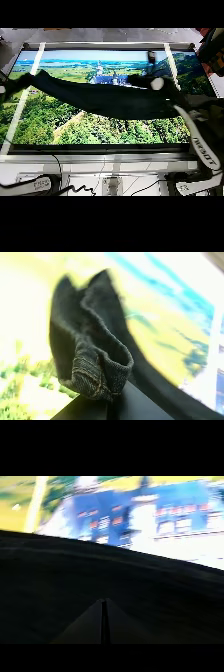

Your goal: Fold the clothes and pants, and hang the long-sleeved shirts on hangers.

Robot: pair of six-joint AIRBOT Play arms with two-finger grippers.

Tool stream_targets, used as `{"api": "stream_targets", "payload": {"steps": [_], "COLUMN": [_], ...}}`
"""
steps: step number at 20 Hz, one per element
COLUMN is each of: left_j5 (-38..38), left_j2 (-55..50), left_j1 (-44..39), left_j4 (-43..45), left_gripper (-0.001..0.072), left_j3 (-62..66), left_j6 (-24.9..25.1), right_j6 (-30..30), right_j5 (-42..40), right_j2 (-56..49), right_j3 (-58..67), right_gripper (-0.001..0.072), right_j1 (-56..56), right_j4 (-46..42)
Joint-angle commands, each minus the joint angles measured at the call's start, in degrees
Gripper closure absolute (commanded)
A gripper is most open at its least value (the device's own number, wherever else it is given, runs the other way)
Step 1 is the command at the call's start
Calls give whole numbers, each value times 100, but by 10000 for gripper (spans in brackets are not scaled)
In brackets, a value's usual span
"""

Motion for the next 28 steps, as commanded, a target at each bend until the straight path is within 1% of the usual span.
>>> {"api": "stream_targets", "payload": {"steps": [1, 3, 7, 11, 14, 16, 17, 20, 22, 26, 27, 28], "left_j5": [-807, -1102, -1150, -1215, -1220, -1220, -1224, -1366, -1408, -1399, -1388, -1410], "left_j2": [1246, 1768, 2170, 2046, 1851, 1679, 1589, 1248, 984, 374, 225, 140], "left_j1": [-20, -22, -22, -101, -345, -603, -778, -1572, -2378, -4280, -4686, -4996], "left_j4": [483, 481, 481, 422, 420, 413, 363, -306, -468, -472, -459, -461], "left_gripper": [690, 690, 689, 689, 689, 689, 689, 689, 689, 688, 566, 155], "left_j3": [22, 22, 22, 17, 17, 17, 17, 17, 17, 17, 17, 17], "left_j6": [251, 254, 254, 251, 251, 238, 146, 122, 125, 129, 125, 125], "right_j6": [151, 151, 278, 249, 223, 227, 227, 254, 302, 404, 402, 398], "right_j5": [35, 151, 737, 1268, 1421, 1460, 1521, 1906, 2271, 3077, 3294, 3543], "right_j2": [-872, -1550, -2673, -2844, -2839, -2793, -2717, -2334, -2000, -1250, -1097, -964], "right_j3": [841, 1550, 2870, 3069, 3069, 3069, 3069, 3069, 3069, 3069, 3069, 3069], "right_gripper": [692, 692, 692, 692, 692, 691, 690, 691, 691, 691, 691, 691], "right_j1": [1073, 1611, 2527, 3108, 3139, 2887, 2662, 1646, 817, -960, -1309, -1613], "right_j4": [439, 1115, 2157, 2400, 2339, 2122, 1937, 1113, 721, 522, 520, 518]}}
